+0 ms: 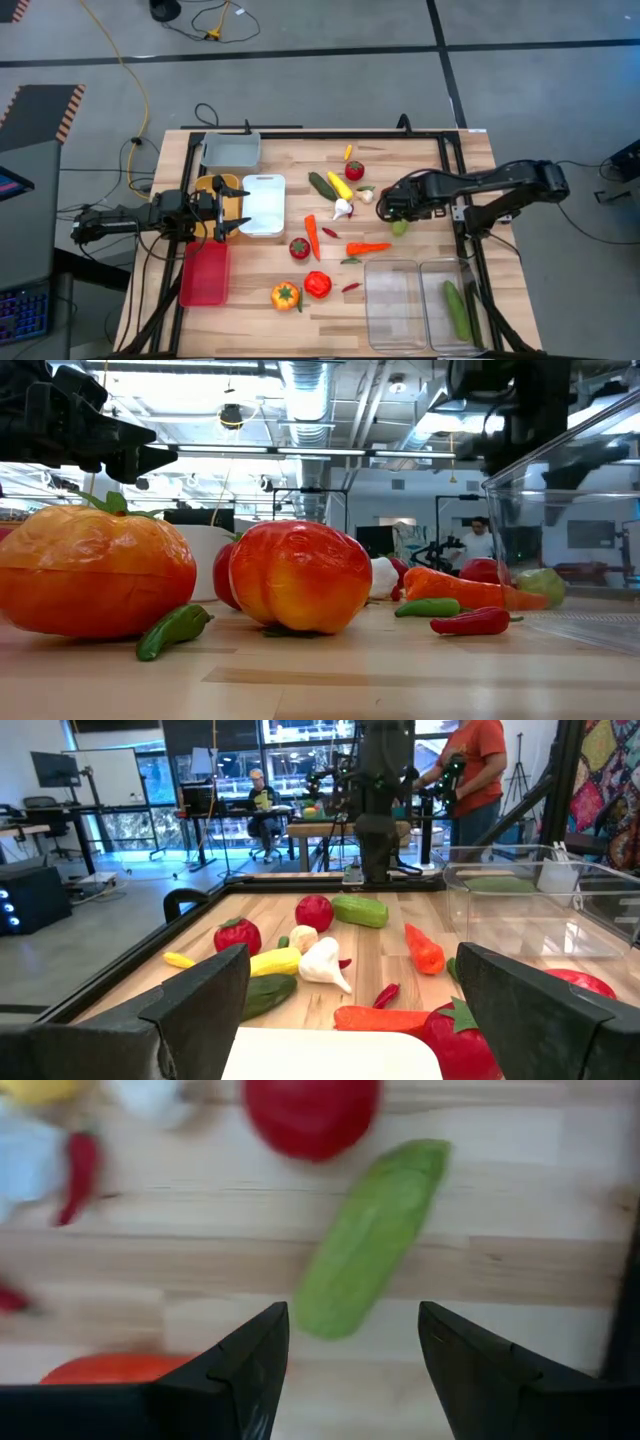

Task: Sort produce into baskets
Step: Put the green cucumber into the right transparent bin

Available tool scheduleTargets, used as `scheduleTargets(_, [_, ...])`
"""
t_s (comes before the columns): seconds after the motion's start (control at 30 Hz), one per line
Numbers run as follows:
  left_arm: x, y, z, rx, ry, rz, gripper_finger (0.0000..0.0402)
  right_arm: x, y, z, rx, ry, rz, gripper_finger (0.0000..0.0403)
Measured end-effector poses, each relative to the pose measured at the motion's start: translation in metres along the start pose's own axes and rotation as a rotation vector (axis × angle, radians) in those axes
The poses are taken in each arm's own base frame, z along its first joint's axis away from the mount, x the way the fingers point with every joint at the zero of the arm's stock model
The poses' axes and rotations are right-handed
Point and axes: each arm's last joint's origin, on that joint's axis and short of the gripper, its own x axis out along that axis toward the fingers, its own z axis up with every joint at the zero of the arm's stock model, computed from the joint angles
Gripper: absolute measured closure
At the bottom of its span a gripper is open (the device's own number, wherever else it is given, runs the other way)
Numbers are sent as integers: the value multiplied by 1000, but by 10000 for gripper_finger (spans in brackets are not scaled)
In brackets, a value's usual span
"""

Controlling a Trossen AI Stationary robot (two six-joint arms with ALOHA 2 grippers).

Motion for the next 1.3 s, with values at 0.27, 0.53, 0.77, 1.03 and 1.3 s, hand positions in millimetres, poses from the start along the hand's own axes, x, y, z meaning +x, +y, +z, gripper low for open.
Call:
scheduleTargets(0.27, [0, 0, 0, 0, 0, 0, 61, 22, -9, 12, 76, 29, -45, 152])
scheduleTargets(0.53, [0, 0, 0, 0, 0, 0, 61, 44, -11, 15, 142, 61, 13, 152])
scheduleTargets(0.77, [0, 0, 0, 0, 0, 0, 61, 57, -17, 13, 191, 61, -9, 152])
scheduleTargets(1.03, [0, 0, 0, 0, 0, 0, 61, 66, -19, 11, 194, 58, 13, 152])
scheduleTargets(1.3, [0, 0, 0, 0, 1, 0, 61, 75, -23, 9, 185, 76, 23, 163])
